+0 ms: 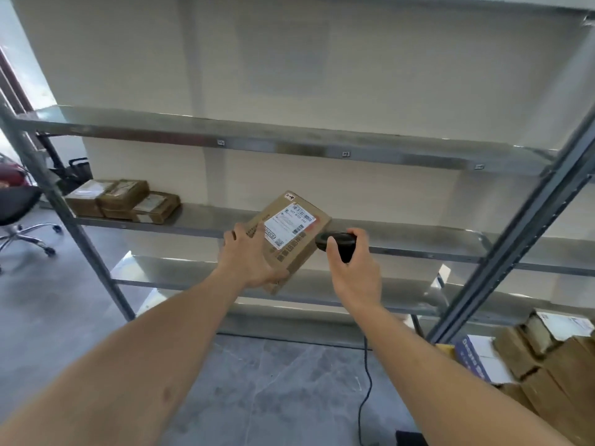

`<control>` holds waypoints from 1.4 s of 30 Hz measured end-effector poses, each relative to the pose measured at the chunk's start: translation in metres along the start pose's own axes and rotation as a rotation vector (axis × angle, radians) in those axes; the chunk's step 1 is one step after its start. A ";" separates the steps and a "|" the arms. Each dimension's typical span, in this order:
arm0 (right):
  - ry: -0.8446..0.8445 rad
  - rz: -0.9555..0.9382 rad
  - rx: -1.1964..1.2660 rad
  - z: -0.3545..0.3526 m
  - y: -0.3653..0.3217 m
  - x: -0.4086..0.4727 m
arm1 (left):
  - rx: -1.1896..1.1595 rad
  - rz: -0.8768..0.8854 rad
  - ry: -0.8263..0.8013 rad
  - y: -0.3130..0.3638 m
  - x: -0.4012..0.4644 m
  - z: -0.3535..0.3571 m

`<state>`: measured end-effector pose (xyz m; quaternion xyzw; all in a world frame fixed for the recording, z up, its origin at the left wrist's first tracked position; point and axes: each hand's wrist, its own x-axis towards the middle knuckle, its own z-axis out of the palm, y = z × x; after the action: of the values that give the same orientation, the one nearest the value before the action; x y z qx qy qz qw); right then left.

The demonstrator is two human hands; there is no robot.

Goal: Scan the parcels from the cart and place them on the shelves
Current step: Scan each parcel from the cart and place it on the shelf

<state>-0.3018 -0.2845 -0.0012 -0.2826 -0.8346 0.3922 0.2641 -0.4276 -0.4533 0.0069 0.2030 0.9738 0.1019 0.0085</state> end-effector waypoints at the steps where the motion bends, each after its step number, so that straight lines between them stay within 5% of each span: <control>1: -0.003 0.000 -0.001 0.012 -0.005 0.005 | 0.005 -0.022 -0.006 -0.009 0.006 -0.001; 21: -0.087 0.045 -0.026 0.273 -0.129 0.099 | -0.020 -0.253 -0.133 -0.235 0.183 -0.015; 42: -0.351 0.020 0.019 0.467 -0.115 0.260 | -0.038 -0.495 -0.203 -0.321 0.364 0.050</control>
<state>-0.8235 -0.4054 -0.1099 -0.2156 -0.8612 0.4461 0.1131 -0.8848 -0.5874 -0.0984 -0.0321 0.9859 0.0942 0.1346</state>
